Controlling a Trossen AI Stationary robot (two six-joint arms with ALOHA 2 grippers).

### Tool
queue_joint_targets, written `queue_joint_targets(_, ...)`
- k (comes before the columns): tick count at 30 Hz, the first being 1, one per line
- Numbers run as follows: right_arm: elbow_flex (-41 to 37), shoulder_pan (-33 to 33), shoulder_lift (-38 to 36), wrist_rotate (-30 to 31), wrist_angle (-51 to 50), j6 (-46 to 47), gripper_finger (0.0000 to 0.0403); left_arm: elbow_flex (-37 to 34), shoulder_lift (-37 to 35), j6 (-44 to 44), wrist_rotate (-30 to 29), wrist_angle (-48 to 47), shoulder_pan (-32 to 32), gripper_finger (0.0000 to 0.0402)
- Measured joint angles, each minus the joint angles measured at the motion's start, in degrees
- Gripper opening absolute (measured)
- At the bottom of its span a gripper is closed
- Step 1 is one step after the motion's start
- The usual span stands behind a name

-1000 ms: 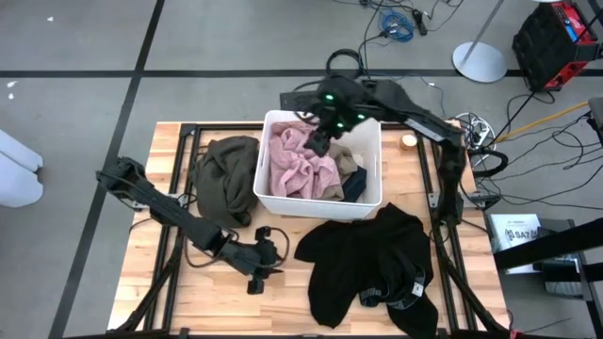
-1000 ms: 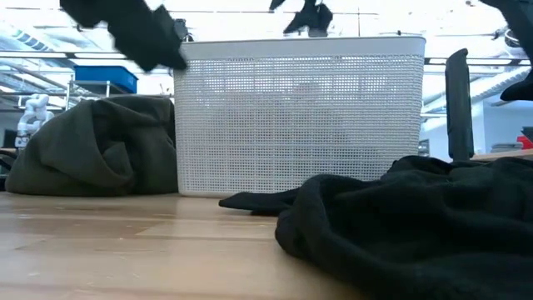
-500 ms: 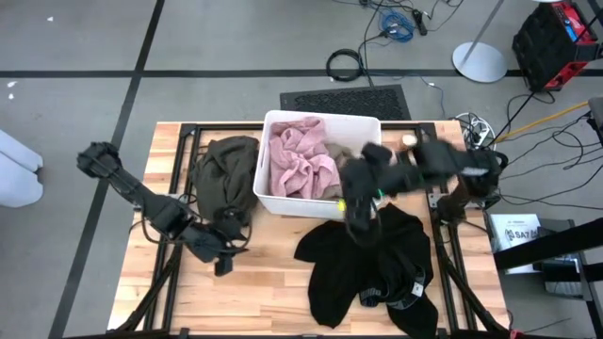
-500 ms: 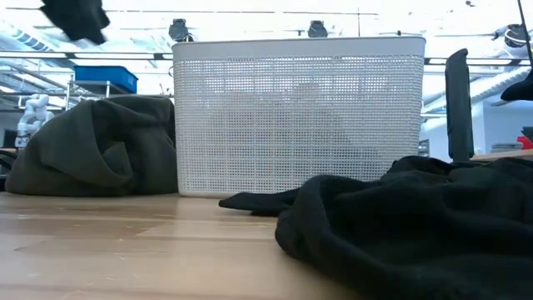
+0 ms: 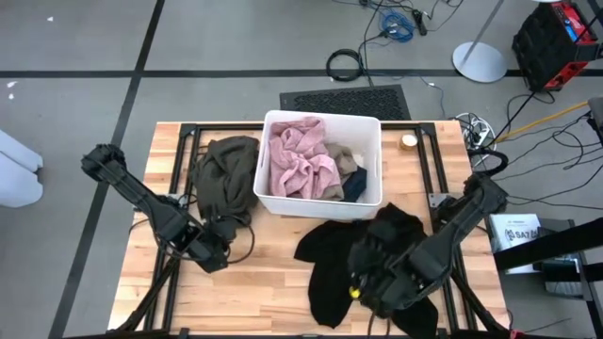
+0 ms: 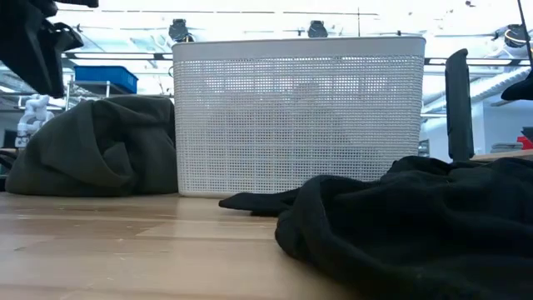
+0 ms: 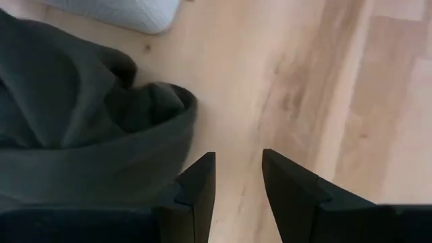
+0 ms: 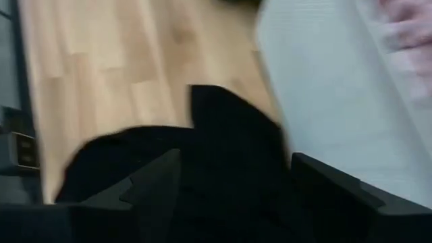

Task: Sort clothes
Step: Fold the gray jacket

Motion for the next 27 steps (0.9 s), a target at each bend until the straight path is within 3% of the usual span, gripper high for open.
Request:
queue_joint_targets(5, -11.96, -0.84, 0.0, -1.42, 19.39, -4.15, 0.0267, 0.0, 0.13, 1.65, -1.69, -0.68, 1.17, 0.013)
queue_joint_targets(10, -17.72, -3.07, 0.0, -2.82, 26.49, -5.04, 0.0267, 0.0, 0.1, 2.33, -3.32, -3.18, 2.83, 0.013)
queue_joint_targets(15, -18.82, -4.3, -0.02, -2.96, 25.74, -7.02, 0.0267, 0.0, 0.16, 21.9, 1.34, 0.13, 2.24, 0.013)
queue_joint_targets(20, -18.8, -5.45, -0.02, -2.97, 26.22, -9.03, 0.0267, 0.0, 0.21, 40.05, -0.54, 0.62, 1.89, 0.013)
queue_joint_targets(27, -18.79, -5.72, -0.02, -4.05, 26.22, -9.37, 0.0267, -1.41, 0.3, 50.5, -1.32, -3.38, 4.56, 0.013)
